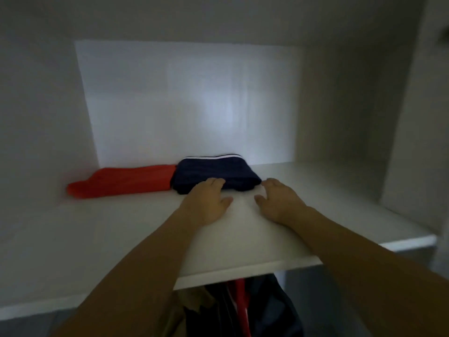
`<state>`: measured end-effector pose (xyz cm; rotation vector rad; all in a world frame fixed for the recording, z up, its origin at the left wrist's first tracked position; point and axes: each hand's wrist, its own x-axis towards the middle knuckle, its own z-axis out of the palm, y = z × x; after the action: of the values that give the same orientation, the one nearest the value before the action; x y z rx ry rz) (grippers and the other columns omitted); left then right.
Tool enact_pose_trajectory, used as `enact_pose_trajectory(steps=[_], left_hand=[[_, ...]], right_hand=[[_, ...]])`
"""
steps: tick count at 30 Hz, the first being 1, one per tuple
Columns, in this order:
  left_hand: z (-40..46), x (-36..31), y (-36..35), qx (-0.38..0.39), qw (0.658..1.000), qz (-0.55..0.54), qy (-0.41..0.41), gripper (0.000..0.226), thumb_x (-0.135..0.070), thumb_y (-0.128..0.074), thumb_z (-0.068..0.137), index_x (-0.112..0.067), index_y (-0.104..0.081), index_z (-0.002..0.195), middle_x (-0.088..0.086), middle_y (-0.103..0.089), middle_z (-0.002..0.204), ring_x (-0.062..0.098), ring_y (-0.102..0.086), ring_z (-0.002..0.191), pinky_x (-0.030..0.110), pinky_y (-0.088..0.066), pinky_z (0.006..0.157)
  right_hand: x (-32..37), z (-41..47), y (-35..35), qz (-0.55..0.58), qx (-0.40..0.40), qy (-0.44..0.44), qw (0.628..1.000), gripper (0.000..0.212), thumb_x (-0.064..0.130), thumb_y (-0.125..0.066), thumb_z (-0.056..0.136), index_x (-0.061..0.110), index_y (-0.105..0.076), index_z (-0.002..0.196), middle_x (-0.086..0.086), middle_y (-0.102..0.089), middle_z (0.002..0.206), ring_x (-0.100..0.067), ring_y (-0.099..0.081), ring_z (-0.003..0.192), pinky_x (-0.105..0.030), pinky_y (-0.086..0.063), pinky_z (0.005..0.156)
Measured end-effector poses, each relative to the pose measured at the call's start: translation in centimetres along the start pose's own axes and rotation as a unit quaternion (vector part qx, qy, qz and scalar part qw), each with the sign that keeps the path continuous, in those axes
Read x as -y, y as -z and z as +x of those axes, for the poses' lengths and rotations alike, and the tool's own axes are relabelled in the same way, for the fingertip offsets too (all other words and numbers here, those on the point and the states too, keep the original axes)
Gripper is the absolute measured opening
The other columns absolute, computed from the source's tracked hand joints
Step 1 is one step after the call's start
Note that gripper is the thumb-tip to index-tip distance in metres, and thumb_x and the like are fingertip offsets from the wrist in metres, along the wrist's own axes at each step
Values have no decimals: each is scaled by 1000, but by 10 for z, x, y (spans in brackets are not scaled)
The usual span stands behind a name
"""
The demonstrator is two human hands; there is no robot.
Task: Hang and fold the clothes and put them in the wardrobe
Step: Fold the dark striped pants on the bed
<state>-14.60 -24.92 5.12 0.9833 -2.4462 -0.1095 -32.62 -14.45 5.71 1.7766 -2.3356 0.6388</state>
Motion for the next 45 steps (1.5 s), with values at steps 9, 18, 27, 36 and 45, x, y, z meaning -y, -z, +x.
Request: enact_pose_trajectory(steps=[9,18,27,36,45], left_hand=[[-71,-123,34,16,989,-40,-140,55,-40,-45,101,-7,-41,144,15,-43,147,33,-42,132,42,-37,108],[-209,-329,43,-53,912,-25,-405,45,-28,-52,98,-2,-51,135,17,-53,138,34,-49,124,39,-30,108],[-458,-565,56,37,818,-99,-566,47,-35,-38,103,-11,-38,143,6,-39,151,24,-36,138,35,-19,117],[-709,-738,79,136,726,-158,-655,52,-35,-34,104,-9,-30,149,9,-34,155,28,-33,139,39,-19,117],[-955,-885,88,206,636,-165,-725,52,-36,-38,102,-8,-37,146,13,-41,149,31,-41,133,38,-26,113]], right_hand=[[2,-198,99,-113,-29,-125,985,53,36,-42,99,12,-35,145,-7,-35,152,-27,-36,135,-36,-26,112],[-16,-456,206,-164,-93,-291,938,52,32,-40,98,12,-34,145,-6,-36,151,-28,-37,135,-37,-29,111],[3,-818,320,-226,-117,-483,838,51,31,-41,98,12,-34,146,-4,-35,153,-24,-37,137,-33,-28,113],[35,-1094,373,-201,-124,-627,742,51,27,-48,98,12,-37,145,-5,-39,151,-25,-44,132,-35,-35,109],[85,-1356,407,-157,-143,-744,634,54,25,-50,96,15,-34,146,-4,-35,152,-25,-42,133,-35,-35,108]])
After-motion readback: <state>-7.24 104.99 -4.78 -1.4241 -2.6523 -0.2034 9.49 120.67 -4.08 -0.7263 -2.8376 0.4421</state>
